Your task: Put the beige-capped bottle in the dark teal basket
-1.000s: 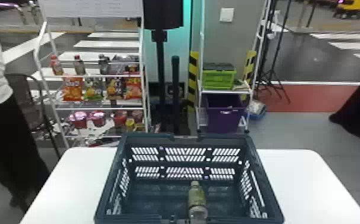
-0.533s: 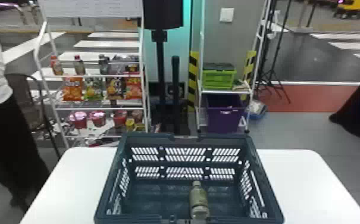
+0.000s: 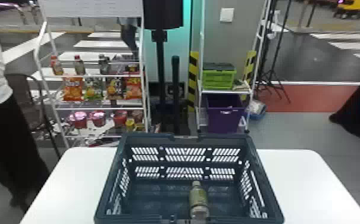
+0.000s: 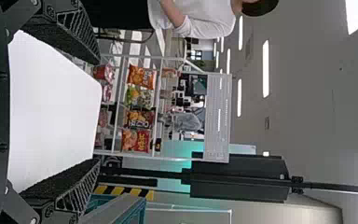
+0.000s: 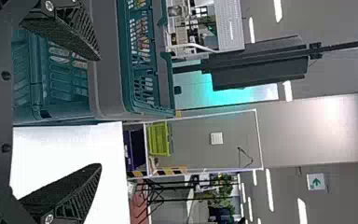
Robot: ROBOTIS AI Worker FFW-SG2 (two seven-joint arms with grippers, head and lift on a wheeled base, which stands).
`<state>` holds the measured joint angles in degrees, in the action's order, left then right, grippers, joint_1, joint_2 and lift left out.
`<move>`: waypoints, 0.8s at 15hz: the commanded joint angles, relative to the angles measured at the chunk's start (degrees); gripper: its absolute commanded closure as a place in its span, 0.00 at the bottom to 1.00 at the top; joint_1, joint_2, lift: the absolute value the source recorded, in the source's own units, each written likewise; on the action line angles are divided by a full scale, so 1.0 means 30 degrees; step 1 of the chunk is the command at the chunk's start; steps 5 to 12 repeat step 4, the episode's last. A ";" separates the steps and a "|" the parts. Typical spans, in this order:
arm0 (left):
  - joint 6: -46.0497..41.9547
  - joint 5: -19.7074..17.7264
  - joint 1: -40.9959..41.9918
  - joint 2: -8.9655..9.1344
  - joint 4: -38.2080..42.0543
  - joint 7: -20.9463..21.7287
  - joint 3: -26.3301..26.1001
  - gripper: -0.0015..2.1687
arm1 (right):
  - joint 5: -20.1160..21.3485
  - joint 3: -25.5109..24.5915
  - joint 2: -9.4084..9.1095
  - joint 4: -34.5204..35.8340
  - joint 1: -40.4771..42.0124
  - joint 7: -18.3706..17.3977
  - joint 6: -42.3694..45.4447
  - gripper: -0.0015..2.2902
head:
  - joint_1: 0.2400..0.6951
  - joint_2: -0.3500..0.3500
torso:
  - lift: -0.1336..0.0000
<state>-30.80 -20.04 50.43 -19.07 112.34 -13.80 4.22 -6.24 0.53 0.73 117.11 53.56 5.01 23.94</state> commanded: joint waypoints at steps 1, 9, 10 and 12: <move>0.0002 0.0000 -0.0022 0.0000 -0.0007 0.0000 0.0000 0.07 | 0.0000 0.0000 -0.0038 -0.0014 -0.0012 0.0000 0.0000 0.03 | 0.57 0.50 | 1.00; 0.0002 -0.0030 -0.0022 -0.0030 -0.0007 0.0000 0.0000 0.07 | 0.0029 0.0000 -0.0068 -0.0044 -0.0041 0.0000 0.0000 0.03 | 0.57 0.50 | 1.00; 0.0002 -0.0030 -0.0022 -0.0030 -0.0007 0.0000 0.0000 0.07 | 0.0029 0.0000 -0.0068 -0.0044 -0.0041 0.0000 0.0000 0.03 | 0.57 0.50 | 1.00; 0.0002 -0.0030 -0.0022 -0.0030 -0.0007 0.0000 0.0000 0.07 | 0.0029 0.0000 -0.0068 -0.0044 -0.0041 0.0000 0.0000 0.03 | 0.57 0.50 | 1.00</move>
